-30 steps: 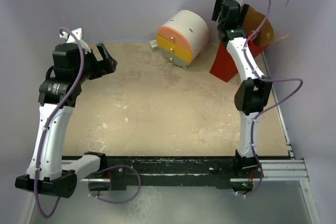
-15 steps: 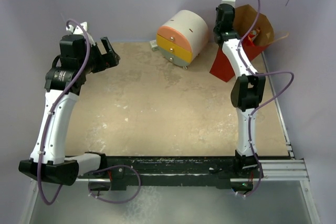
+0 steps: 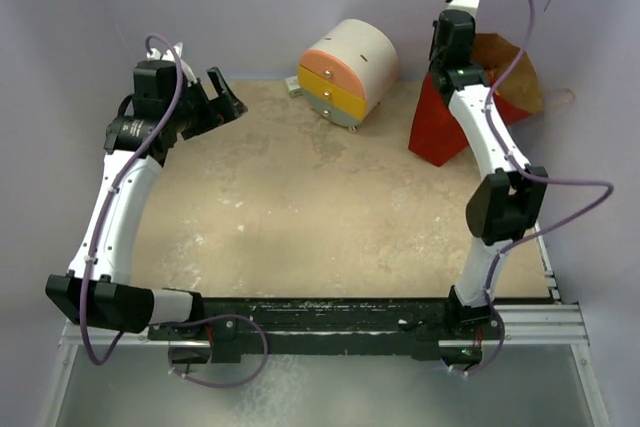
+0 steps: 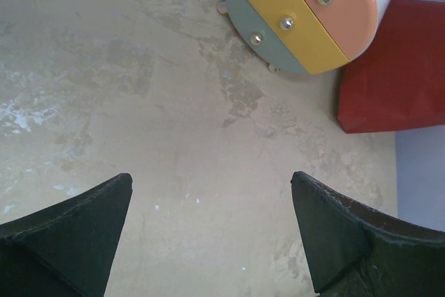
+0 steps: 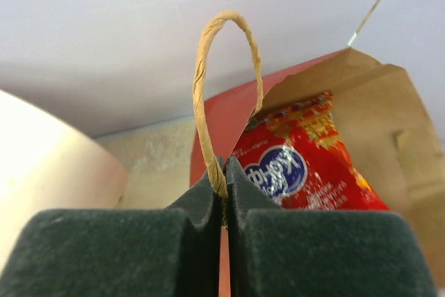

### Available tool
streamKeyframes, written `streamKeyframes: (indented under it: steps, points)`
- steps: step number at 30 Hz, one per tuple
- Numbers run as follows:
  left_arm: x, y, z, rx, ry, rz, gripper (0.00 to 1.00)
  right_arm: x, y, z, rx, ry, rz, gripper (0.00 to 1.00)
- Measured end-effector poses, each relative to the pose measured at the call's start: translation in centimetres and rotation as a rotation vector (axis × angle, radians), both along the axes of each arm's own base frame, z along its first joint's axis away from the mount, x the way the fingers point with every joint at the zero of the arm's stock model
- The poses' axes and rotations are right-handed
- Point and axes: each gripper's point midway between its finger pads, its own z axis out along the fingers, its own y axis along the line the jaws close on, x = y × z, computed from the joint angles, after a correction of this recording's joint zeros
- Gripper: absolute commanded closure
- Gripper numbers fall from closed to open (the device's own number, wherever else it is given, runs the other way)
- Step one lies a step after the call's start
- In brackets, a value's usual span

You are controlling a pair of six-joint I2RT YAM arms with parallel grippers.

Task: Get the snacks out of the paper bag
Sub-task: Move the paper bag to the center of the board.

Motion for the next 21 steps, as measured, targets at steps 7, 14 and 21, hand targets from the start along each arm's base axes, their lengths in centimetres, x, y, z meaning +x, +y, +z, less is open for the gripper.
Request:
streamKeyframes:
  steps: [7,14,21]
  points:
    - [-4.0,-0.8,1.6,-0.088,-0.017,-0.027,0.01,-6.6,0.2,0.3,0.053,0.093,0.051,1.00]
    - [-8.3,-1.1,4.1,-0.151,-0.081,-0.048,0.01,-14.1,5.2,-1.0,0.161,0.179,0.237,1.00]
    - [-9.0,-1.5,3.4,-0.176,-0.054,-0.064,0.01,-23.0,15.3,-4.2,0.241,0.307,0.489,1.00]
